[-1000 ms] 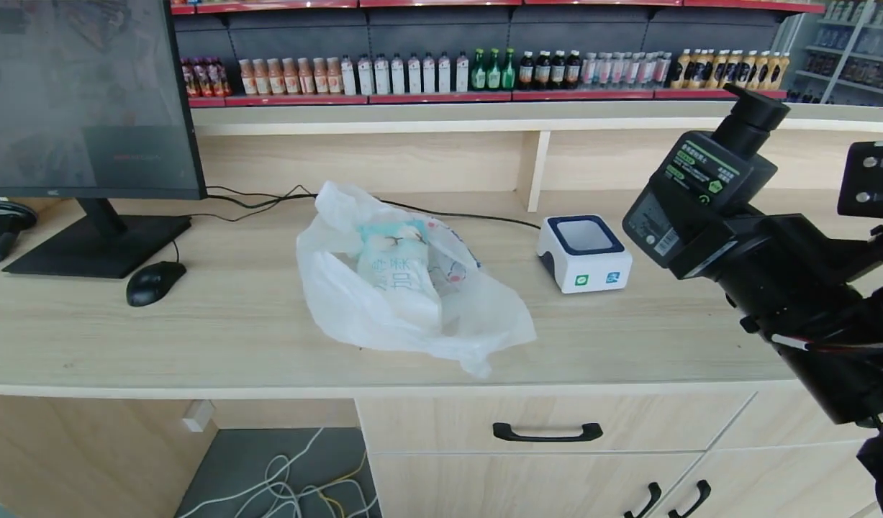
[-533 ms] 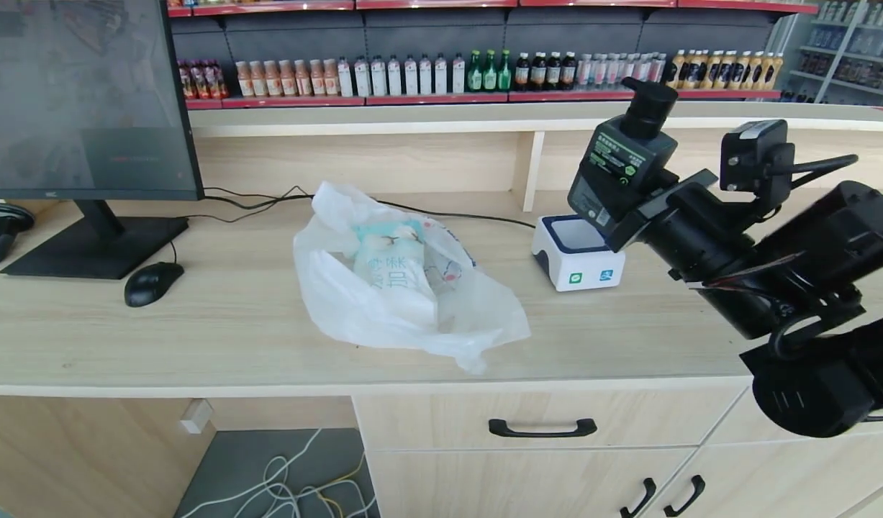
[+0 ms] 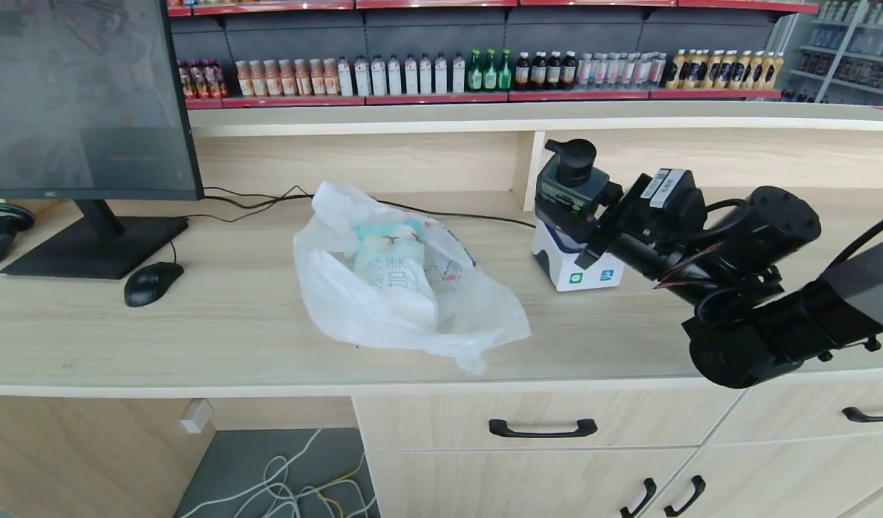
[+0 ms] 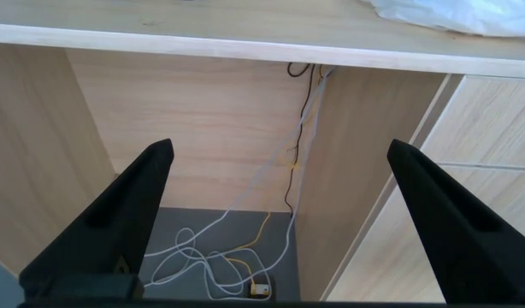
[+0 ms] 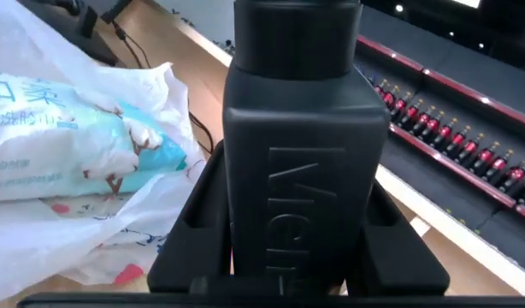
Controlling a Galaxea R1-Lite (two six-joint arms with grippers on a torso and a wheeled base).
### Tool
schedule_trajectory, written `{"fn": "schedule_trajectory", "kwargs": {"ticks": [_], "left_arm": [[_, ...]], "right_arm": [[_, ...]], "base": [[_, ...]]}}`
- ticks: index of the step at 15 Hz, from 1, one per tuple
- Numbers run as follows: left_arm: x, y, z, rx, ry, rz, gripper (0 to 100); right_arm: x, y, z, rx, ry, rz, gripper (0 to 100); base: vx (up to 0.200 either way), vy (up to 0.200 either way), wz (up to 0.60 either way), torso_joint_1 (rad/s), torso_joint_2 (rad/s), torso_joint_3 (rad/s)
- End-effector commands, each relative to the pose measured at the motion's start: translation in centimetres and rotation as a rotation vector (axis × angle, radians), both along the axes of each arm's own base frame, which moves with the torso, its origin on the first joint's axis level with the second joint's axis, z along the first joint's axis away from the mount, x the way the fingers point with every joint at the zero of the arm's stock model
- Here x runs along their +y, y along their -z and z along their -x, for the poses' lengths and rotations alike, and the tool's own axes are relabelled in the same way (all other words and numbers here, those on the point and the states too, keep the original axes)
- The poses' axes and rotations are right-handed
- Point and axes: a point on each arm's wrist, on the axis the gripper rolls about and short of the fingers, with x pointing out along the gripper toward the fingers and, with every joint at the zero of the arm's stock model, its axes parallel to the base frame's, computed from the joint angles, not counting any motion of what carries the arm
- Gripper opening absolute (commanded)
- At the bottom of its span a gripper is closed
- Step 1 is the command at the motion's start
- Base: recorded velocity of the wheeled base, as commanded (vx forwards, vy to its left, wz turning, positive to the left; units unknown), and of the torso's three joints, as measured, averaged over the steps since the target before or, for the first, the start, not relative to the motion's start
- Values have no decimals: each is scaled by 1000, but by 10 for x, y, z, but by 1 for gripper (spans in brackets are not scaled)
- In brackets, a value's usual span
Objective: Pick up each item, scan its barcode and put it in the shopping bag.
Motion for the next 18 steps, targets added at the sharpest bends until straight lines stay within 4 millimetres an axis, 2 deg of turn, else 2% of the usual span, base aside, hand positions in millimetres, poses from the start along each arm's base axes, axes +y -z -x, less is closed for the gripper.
{"fn": "schedule_trajectory", "kwargs": {"ticks": [1, 5, 6, 7, 9, 12, 15, 18], "left_arm": [[0, 0, 0, -1, -1, -2, 100], [0, 0, 0, -4, -1, -2, 100], [0, 0, 0, -4, -1, -2, 100], [0, 0, 0, -4, -1, -2, 100], [0, 0, 0, -5, -1, -2, 100], [0, 0, 0, -5, -1, -2, 100], [0, 0, 0, -4, -1, -3, 100], [0, 0, 0, -4, -1, -3, 100]], "right_arm": [[-2, 7, -5, -10, 7, 26, 0], [-33, 7, -17, -83, 119, 73, 0], [-33, 7, -17, -83, 119, 73, 0], [-34, 0, -28, -164, 114, 99, 0], [-31, 7, -32, -196, 100, 139, 0], [-33, 10, -38, -204, 110, 143, 0], [-44, 12, -43, -216, 124, 163, 0], [-44, 15, -45, -214, 124, 166, 0]], "base": [[0, 0, 0, 0, 0, 0], [0, 0, 0, 0, 0, 0], [0, 0, 0, 0, 0, 0], [0, 0, 0, 0, 0, 0], [0, 0, 0, 0, 0, 0], [0, 0, 0, 0, 0, 0], [0, 0, 0, 0, 0, 0], [0, 0, 0, 0, 0, 0]]}}
